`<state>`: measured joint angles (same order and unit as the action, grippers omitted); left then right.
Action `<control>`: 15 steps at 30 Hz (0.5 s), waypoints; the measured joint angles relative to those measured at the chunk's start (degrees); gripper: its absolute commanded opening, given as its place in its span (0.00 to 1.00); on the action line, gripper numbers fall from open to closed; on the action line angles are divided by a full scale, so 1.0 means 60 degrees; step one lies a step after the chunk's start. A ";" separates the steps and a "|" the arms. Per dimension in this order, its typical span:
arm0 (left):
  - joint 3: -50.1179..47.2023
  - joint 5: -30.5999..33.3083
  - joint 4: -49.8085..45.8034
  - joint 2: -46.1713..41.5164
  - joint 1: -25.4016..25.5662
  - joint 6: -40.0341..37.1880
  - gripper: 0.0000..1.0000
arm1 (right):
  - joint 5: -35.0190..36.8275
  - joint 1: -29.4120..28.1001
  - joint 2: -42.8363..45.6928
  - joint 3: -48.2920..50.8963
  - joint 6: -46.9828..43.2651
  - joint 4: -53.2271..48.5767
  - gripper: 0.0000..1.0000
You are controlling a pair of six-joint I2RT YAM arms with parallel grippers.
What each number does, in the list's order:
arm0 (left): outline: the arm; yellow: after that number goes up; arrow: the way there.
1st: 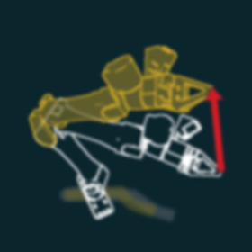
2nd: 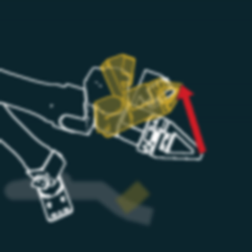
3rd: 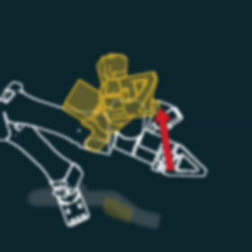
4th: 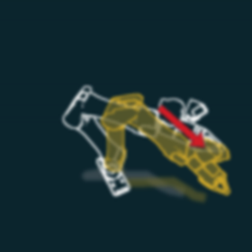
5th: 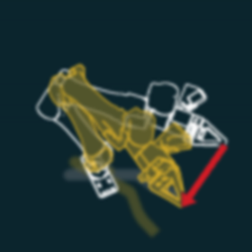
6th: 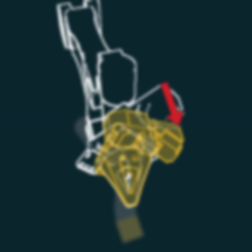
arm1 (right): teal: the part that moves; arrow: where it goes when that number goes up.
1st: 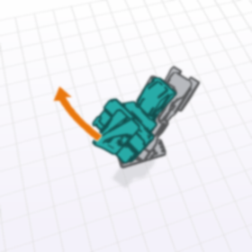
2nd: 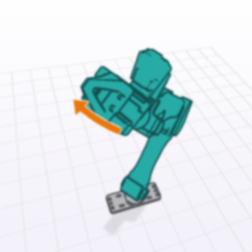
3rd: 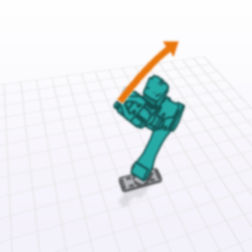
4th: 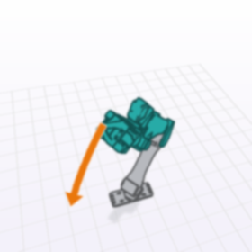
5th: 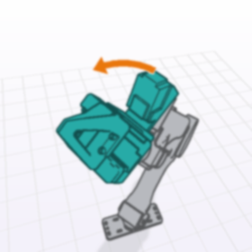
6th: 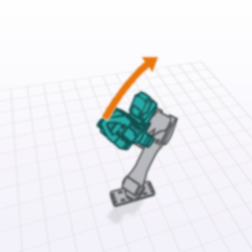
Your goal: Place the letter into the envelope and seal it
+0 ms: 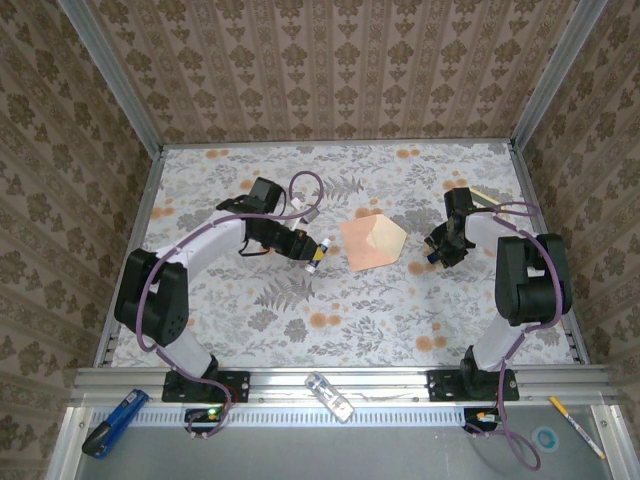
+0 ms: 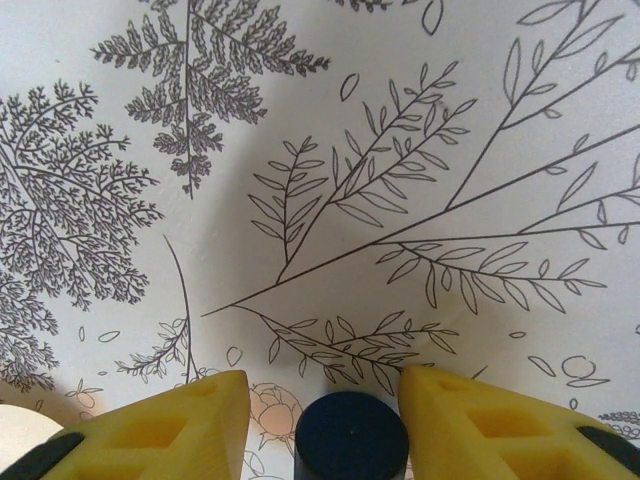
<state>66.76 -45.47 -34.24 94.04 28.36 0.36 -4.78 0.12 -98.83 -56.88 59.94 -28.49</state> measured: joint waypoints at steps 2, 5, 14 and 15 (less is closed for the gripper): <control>0.0000 0.0000 0.0000 0.0000 0.0000 -0.0004 0.10 | 0.0004 0.0007 0.0000 0.0007 0.0022 -0.0015 0.41; -0.0004 0.0000 0.0000 0.0000 0.0000 0.0000 0.10 | 0.0004 0.0022 0.0000 0.0018 0.0036 -0.0036 0.38; -0.0004 0.0000 0.0000 0.0000 0.0000 0.0000 0.10 | 0.0011 0.0044 0.0000 0.0025 0.0040 -0.0102 0.30; -0.0004 0.0000 0.0000 0.0000 0.0000 -0.0004 0.10 | 0.0011 0.0044 0.0004 0.0025 0.0044 -0.0102 0.29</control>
<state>66.74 -45.47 -34.24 94.04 28.36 0.34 -4.71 0.38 -98.80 -56.73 60.20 -29.10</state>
